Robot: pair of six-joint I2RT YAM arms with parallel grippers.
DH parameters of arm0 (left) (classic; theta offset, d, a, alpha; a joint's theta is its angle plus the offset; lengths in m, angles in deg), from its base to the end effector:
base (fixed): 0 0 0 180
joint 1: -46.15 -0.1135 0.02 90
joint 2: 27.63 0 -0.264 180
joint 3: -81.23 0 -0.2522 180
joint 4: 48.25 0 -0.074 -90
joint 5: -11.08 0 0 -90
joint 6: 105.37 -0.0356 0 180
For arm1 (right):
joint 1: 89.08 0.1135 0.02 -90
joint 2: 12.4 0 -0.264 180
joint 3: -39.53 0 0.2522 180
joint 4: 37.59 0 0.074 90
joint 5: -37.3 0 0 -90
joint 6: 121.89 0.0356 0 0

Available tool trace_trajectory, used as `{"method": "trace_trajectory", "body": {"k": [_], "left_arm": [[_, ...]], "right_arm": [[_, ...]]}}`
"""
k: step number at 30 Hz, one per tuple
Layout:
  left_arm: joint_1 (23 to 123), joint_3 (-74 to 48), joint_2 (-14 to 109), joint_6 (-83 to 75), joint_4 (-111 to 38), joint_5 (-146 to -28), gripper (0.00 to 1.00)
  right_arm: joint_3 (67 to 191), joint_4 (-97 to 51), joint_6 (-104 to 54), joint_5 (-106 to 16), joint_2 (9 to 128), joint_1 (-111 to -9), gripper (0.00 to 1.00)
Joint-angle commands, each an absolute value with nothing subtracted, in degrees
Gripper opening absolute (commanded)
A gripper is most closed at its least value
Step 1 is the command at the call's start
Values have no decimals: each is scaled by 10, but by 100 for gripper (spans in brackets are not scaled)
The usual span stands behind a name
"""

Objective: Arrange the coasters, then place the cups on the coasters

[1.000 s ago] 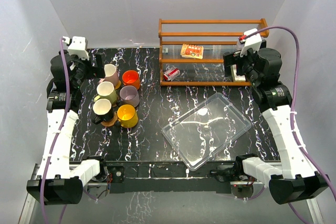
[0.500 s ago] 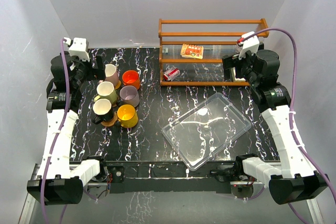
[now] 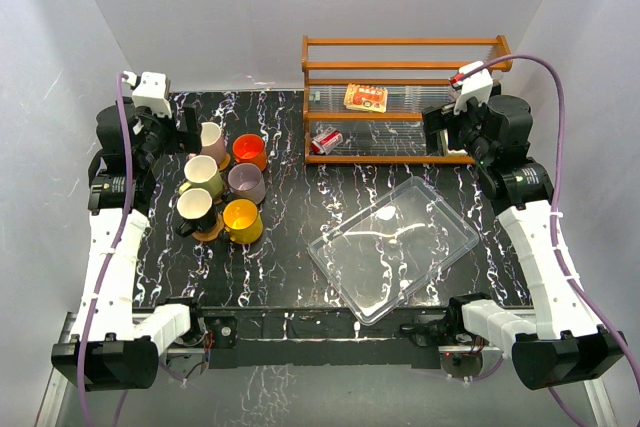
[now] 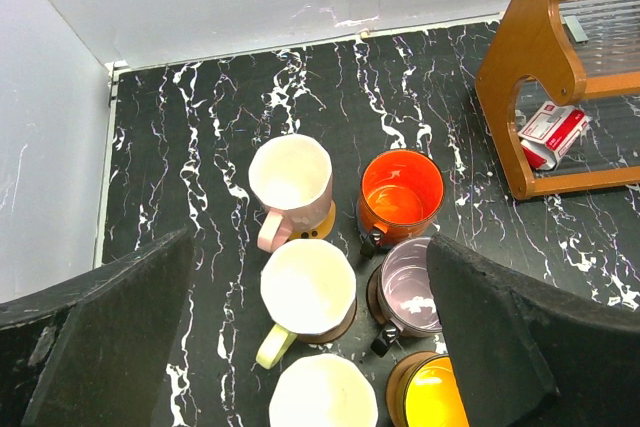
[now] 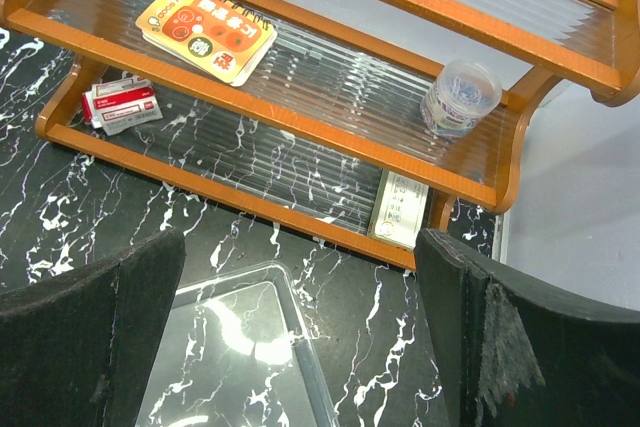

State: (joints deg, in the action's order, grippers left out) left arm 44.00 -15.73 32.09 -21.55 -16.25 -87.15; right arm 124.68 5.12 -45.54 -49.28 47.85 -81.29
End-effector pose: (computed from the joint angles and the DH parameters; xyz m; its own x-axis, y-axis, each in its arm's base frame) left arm 0.2265 0.0034 0.4248 -0.1387 0.1014 -0.9851 0.1199 0.9891 0.0849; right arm 0.2197 0.0322 0.4154 -0.2493 -0.2719 -0.9295 -0.2577 0.9438 -0.2069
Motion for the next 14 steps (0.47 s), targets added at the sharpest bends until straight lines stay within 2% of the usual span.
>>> {"method": "trace_trajectory", "body": {"k": [1, 14], "left_arm": [[435, -147, 316, -220, -166, -884, 99], [436, -152, 317, -226, -168, -885, 99]], "right_arm": [[1245, 27, -464, -487, 467, -815, 98], [1240, 27, -466, -482, 466, -816, 98]]}}
